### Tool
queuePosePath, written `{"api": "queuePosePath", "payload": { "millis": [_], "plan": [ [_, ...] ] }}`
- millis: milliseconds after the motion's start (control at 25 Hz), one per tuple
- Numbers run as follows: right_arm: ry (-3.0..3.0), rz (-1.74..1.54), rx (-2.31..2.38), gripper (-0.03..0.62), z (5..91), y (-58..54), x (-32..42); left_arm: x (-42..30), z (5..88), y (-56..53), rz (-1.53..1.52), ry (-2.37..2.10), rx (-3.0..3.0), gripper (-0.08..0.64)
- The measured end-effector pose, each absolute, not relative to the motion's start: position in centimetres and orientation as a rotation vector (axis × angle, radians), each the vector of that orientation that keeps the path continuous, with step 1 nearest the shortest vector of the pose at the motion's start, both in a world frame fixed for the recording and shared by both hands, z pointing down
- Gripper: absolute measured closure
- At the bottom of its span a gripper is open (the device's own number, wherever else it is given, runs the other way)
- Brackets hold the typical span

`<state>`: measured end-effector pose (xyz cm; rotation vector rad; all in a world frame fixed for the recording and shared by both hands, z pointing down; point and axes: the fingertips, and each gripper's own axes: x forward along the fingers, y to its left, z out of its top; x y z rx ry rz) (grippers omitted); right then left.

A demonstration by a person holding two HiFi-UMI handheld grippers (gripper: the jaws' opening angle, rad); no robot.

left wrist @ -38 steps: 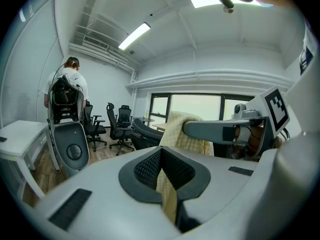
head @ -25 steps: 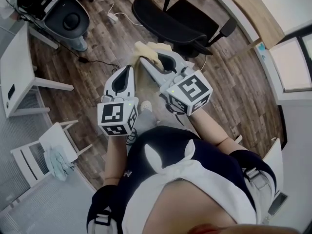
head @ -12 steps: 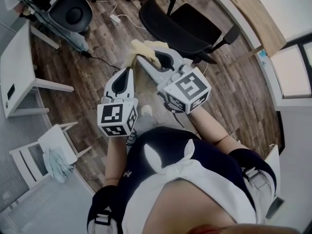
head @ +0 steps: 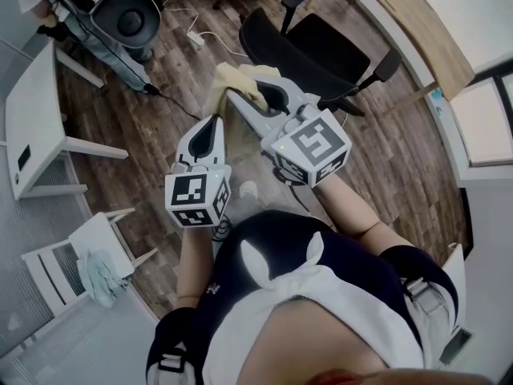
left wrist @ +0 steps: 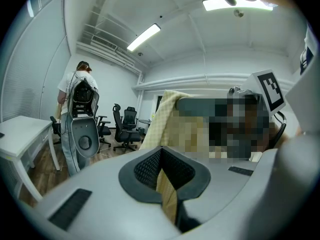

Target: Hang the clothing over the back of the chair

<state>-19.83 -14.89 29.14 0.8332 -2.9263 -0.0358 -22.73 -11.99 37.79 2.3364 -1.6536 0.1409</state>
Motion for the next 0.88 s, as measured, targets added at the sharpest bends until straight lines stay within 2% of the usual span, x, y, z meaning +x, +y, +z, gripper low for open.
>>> {"api": "queuePosePath", "payload": {
  "millis": [880],
  "plan": [
    [-2.972, -0.175, 0.757, 0.515, 24.0, -18.8, -16.7, -19.5, 37.5, -16.2, 0.164, -1.66, 2.324, 0.554]
  ]
}}
